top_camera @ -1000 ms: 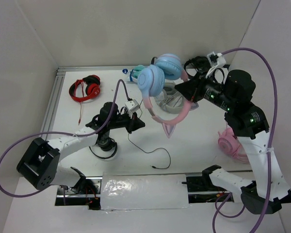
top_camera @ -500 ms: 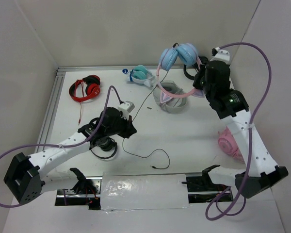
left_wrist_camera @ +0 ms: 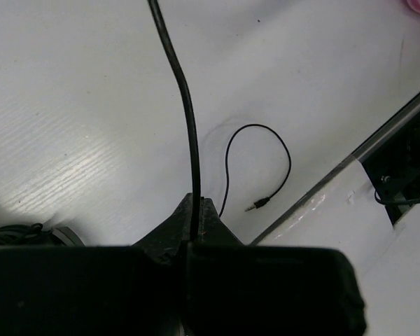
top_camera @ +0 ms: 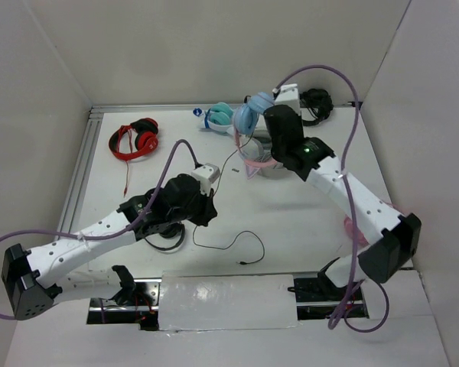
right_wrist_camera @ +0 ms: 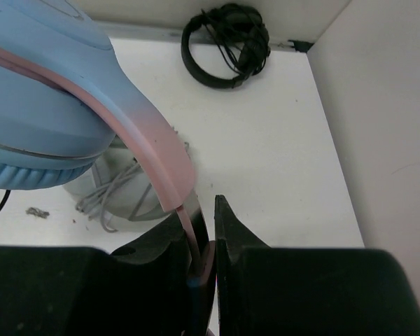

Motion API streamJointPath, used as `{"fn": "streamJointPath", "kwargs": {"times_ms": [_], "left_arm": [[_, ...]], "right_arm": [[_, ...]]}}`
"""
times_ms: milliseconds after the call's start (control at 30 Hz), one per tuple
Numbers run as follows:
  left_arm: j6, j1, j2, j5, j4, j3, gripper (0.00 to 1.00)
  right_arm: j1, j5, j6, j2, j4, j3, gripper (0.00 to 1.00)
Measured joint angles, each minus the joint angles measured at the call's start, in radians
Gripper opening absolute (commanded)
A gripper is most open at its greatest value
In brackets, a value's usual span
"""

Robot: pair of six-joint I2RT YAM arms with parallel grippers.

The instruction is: Wrap the headphones

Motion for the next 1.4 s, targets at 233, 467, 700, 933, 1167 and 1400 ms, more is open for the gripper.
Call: {"fn": "streamJointPath", "kwargs": {"times_ms": [233, 467, 700, 933, 1167, 1400], "left_arm": [[-0.007, -0.026, -0.06, -0.013, -0.057, 0.045, 0.0], [0.099, -0.027, -0.115, -0.022, -0.053, 0.1, 0.0], [0.296, -0.027, -0.098, -0.016, -0.01, 0.129, 0.0], [0.431, -0.02, -0.097, 0.037, 0.078, 0.13, 0.01], [0.532, 0.001, -0.056, 0.097, 0.119, 0.13, 0.02], [0.532, 0.096, 0.02, 0.222, 0.145, 0.127, 0.0]], "right_arm": [[0.014, -0.053, -0.08, 0.07, 0.077, -0.112, 0.0], [0.111, -0.238, -0.257, 0.05, 0.188, -0.267, 0.0], [0.168, -0.594, -0.438, -0.08, 0.19, -0.407, 0.0], [0.158, -0.939, -0.603, -0.212, 0.071, -0.404, 0.0], [0.147, -1.165, -0.712, -0.217, -0.05, -0.382, 0.0], [0.109, -1.317, -0.753, -0.269, -0.038, -0.373, 0.0]]}}
